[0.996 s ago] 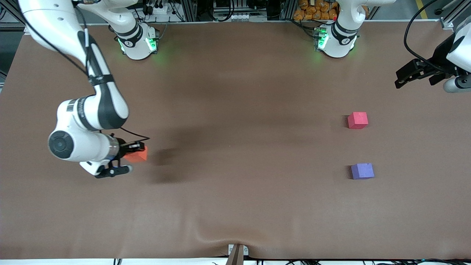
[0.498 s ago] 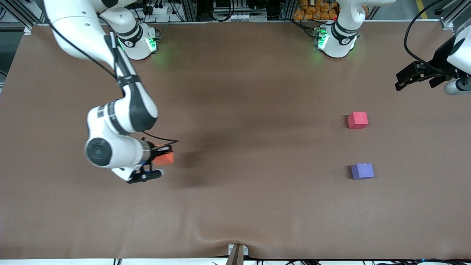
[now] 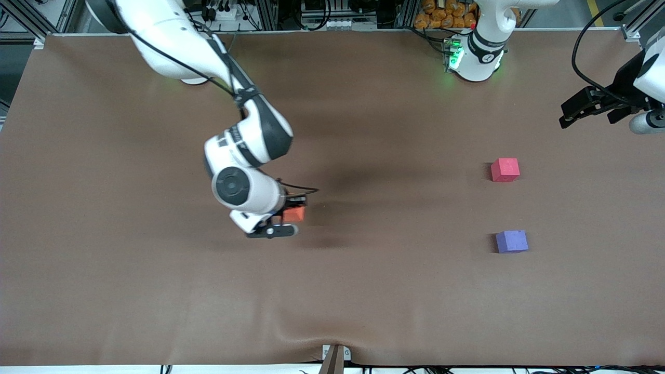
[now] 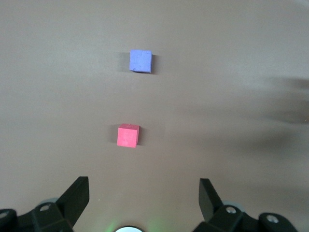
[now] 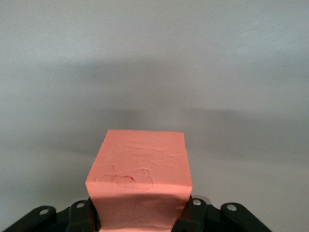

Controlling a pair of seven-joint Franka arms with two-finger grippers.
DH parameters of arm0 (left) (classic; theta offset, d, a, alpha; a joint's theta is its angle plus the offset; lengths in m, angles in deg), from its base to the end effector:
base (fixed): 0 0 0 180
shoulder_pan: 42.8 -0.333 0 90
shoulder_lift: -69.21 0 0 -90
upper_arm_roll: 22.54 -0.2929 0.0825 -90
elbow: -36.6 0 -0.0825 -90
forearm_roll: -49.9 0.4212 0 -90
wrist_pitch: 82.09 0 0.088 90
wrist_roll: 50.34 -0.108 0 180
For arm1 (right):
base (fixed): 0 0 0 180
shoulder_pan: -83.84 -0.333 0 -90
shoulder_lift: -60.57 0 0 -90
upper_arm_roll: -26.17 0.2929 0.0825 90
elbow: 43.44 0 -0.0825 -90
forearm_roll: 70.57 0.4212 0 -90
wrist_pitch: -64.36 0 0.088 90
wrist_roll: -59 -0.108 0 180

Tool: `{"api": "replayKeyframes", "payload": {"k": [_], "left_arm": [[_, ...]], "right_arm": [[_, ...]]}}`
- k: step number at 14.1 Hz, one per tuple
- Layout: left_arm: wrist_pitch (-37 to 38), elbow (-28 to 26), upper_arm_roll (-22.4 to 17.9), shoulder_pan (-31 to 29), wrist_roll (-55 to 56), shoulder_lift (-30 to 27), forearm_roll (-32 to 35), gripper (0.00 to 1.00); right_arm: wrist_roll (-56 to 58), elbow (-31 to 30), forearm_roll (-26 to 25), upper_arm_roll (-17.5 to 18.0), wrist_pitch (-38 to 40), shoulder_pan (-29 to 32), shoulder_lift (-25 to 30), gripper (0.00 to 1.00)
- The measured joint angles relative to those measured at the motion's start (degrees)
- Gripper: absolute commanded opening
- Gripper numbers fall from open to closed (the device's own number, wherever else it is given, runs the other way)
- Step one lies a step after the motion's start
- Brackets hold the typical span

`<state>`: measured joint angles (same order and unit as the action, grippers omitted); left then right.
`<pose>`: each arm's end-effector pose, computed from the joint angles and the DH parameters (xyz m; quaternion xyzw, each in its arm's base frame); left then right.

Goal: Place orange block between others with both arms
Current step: 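Carry the orange cube with the right gripper toward the table middle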

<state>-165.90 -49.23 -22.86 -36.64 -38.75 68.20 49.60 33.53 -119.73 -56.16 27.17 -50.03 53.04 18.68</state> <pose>0.5724 -0.0591 0.6380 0.9987 0.0499 -0.0091 0.0013 0.6296 0.4056 0.2582 -0.9924 0.0028 0.0855 0.0881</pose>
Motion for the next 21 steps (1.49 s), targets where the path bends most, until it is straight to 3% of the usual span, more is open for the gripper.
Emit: {"api": "replayKeyframes", "payload": {"k": [2,5,12,14,16,17,21], "left_arm": [[0.0,0.1,0.0,0.0,0.0,-0.1,0.0,1.0],[0.0,0.1,0.0,0.0,0.0,-0.1,0.0,1.0],[0.0,0.1,0.0,0.0,0.0,-0.1,0.0,1.0],[0.0,0.1,0.0,0.0,0.0,-0.1,0.0,1.0],[0.0,0.1,0.0,0.0,0.0,-0.1,0.0,1.0],[0.0,0.1,0.0,0.0,0.0,-0.1,0.0,1.0],[0.0,0.1,0.0,0.0,0.0,-0.1,0.0,1.0]], "right_arm": [[-1.9,0.4,0.3,0.0,-2.7,-1.7,-2.2,0.05],[-2.4,2.2,0.4,0.0,-3.1,-3.2,-5.3,0.17],[-2.8,3.1,0.4,-0.1,-5.5,-6.7,-8.7,0.3],[-2.8,3.1,0.4,-0.1,-6.2,-6.7,-9.0,0.43],[-2.8,3.1,0.1,-0.1,-6.9,-6.9,-9.3,0.9],[-3.0,3.1,-0.3,-0.1,-7.7,-7.0,-9.4,1.0],[-3.5,3.1,-3.8,-0.1,-8.7,-7.9,-9.7,1.0]]}}
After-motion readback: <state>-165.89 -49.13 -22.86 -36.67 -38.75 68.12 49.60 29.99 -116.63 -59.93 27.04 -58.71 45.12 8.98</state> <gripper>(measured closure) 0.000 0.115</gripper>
